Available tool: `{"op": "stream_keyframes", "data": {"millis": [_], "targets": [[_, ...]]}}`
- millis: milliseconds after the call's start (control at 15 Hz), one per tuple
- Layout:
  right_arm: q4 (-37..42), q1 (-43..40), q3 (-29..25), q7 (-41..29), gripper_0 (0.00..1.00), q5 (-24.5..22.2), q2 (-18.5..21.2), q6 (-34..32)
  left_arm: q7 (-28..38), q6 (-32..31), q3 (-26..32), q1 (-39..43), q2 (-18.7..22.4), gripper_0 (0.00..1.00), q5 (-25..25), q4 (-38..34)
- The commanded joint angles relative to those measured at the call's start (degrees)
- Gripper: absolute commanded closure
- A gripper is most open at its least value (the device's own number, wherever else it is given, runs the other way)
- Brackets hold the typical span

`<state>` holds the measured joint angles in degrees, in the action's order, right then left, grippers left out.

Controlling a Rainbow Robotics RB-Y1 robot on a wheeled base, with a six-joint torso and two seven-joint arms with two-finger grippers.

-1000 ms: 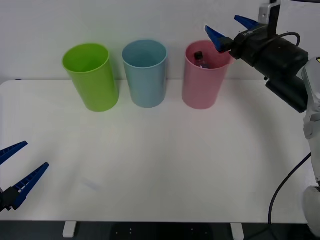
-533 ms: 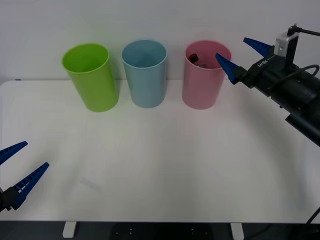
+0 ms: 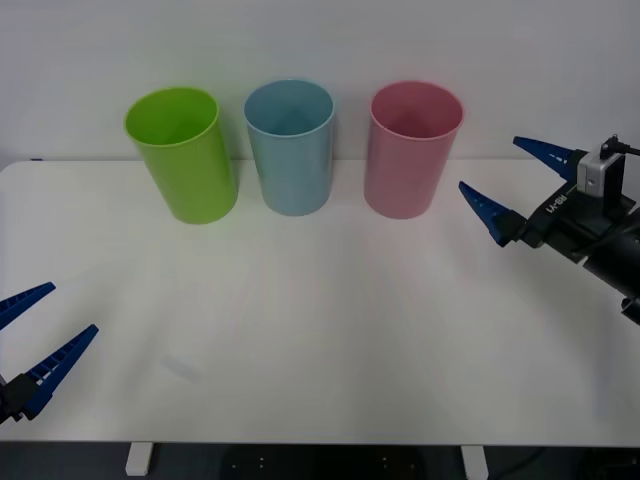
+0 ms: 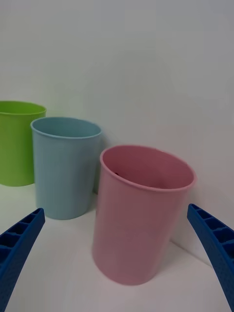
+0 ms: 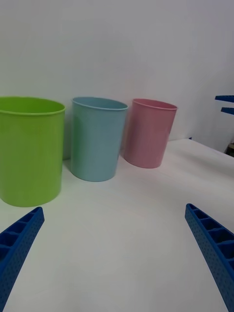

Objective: Grasp the object on the table and drop it into the matching bin: aluminum can to the light blue bin, PET bottle to the pink bin.

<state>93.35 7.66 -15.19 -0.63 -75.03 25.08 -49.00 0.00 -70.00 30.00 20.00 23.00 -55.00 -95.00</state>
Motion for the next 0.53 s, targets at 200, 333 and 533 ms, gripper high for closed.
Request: {"op": "stream_keyframes", "data": {"millis": [200,333,533], "targets": [[-0.01,-4.59,-3.18,1.15,0.0,1.38,0.76,-7.87,0.0,0.0,0.0,0.0,0.0,0.0,0.0,0.0],[0.07,-6.17,-4.32,1.15,0.0,1.29,0.76,-10.06,0.0,0.0,0.0,0.0,0.0,0.0,0.0,0.0],[-0.01,-8.28,-4.59,0.54,0.0,1.73,0.85,-11.38,0.0,0.0,0.0,0.0,0.0,0.0,0.0,0.0]]}}
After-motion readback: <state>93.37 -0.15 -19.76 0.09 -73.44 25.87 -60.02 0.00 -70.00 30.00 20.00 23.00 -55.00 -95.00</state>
